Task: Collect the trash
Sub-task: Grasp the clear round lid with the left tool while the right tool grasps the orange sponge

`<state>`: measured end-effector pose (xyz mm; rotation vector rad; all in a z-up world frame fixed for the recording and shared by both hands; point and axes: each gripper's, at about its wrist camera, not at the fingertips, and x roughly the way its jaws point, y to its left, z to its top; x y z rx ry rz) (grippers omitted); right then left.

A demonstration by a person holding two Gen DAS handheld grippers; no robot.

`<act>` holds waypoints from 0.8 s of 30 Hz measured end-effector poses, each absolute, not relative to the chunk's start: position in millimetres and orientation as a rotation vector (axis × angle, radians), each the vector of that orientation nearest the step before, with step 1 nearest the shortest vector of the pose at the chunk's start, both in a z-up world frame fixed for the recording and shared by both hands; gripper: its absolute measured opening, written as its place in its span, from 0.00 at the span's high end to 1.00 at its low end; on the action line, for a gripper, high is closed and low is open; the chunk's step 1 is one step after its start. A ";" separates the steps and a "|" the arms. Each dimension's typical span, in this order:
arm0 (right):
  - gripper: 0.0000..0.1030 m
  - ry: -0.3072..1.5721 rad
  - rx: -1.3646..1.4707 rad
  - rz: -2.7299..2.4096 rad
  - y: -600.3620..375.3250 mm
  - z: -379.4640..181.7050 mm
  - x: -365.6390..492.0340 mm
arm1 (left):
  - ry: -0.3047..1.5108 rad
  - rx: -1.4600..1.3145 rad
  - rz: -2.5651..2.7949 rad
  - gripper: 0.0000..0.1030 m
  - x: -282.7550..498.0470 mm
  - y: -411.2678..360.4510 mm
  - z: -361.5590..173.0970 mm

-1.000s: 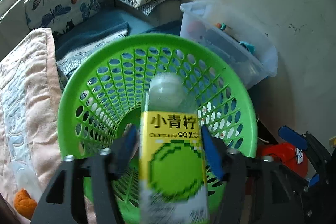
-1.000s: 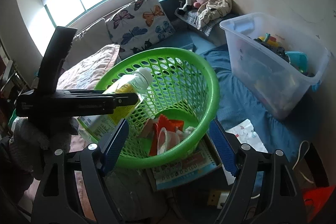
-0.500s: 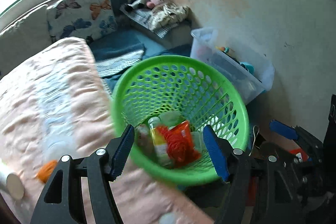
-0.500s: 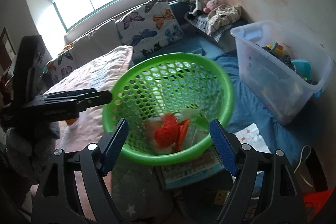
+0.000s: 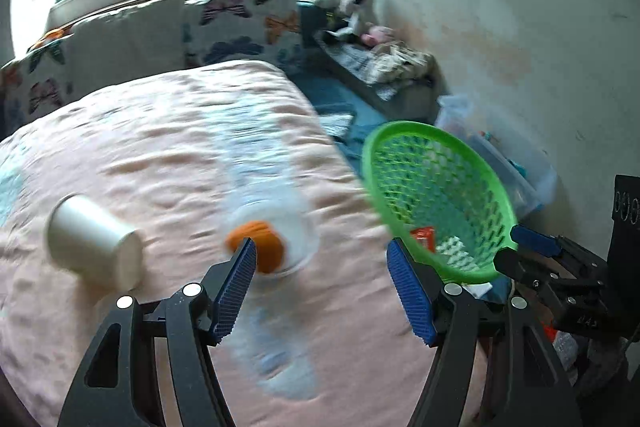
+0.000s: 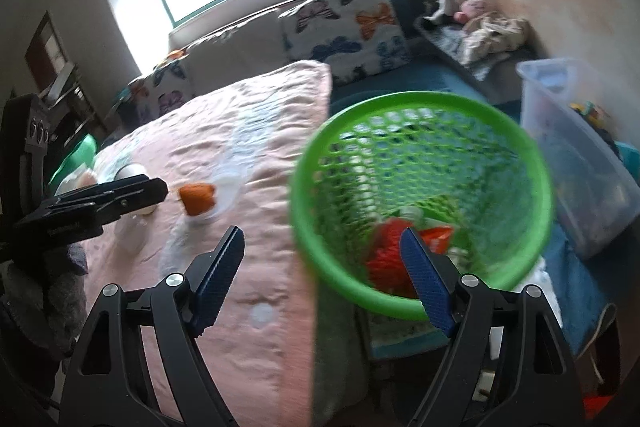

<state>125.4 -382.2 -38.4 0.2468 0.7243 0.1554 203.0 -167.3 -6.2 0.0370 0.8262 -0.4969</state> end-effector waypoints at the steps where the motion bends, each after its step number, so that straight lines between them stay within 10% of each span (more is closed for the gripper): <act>1: 0.22 0.730 0.238 0.175 -374.0 -38.8 129.1 | 0.822 0.032 -0.478 0.36 202.5 -160.1 -5.6; 24: 0.37 0.828 0.140 0.416 -253.6 -58.8 221.0 | 0.836 -0.144 -0.236 0.36 196.9 -18.1 -28.2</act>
